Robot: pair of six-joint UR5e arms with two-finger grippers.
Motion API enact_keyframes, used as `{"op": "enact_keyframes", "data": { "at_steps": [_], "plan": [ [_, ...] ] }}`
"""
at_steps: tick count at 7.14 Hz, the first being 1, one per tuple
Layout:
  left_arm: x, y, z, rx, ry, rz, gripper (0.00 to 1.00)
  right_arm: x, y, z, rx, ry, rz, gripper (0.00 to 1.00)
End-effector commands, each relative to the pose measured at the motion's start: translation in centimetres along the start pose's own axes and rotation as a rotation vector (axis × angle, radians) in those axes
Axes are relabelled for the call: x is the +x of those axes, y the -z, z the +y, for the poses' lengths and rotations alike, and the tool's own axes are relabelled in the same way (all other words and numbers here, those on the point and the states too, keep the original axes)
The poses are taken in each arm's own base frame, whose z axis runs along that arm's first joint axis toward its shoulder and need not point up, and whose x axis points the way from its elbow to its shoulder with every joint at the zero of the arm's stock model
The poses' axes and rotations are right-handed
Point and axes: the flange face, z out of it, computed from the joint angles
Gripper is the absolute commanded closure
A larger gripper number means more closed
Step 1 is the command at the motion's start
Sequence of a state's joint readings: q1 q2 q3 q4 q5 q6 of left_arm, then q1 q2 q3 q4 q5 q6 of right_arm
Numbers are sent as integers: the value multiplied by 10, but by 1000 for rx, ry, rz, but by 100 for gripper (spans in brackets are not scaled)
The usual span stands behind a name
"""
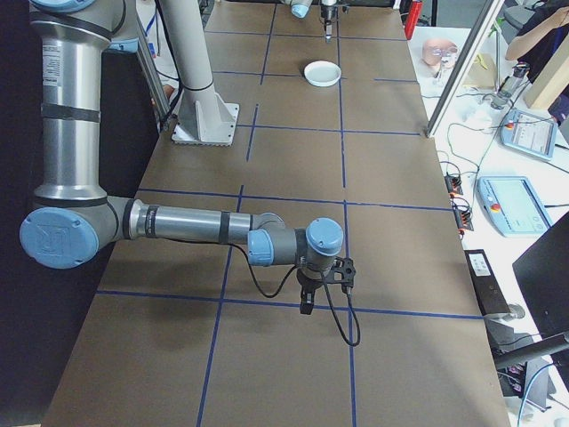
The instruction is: Stack plate in center
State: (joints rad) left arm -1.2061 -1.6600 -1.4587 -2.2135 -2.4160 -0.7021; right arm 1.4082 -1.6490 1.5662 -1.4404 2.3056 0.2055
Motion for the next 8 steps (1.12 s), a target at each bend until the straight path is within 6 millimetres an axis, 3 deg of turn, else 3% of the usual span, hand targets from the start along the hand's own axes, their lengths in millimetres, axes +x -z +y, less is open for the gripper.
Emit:
{"op": "enact_keyframes", "data": {
  "at_steps": [1, 3, 4, 6, 8],
  "plan": [
    [-98, 70, -12, -11, -89, -120, 0, 0, 0, 0, 1, 1, 0, 0],
    [-164, 114, -1, -61, -77, -170, 0, 0, 0, 0, 0, 0, 0, 0],
    [-193, 145, 0, -32, -82, -237, 0, 0, 0, 0, 0, 0, 0, 0],
    [-203, 169, 9, -63, -22, -248, 0, 0, 0, 0, 0, 0, 0, 0],
    [-181, 188, 11, -67, -12, -196, 0, 0, 0, 0, 0, 0, 0, 0]
  ]
}}
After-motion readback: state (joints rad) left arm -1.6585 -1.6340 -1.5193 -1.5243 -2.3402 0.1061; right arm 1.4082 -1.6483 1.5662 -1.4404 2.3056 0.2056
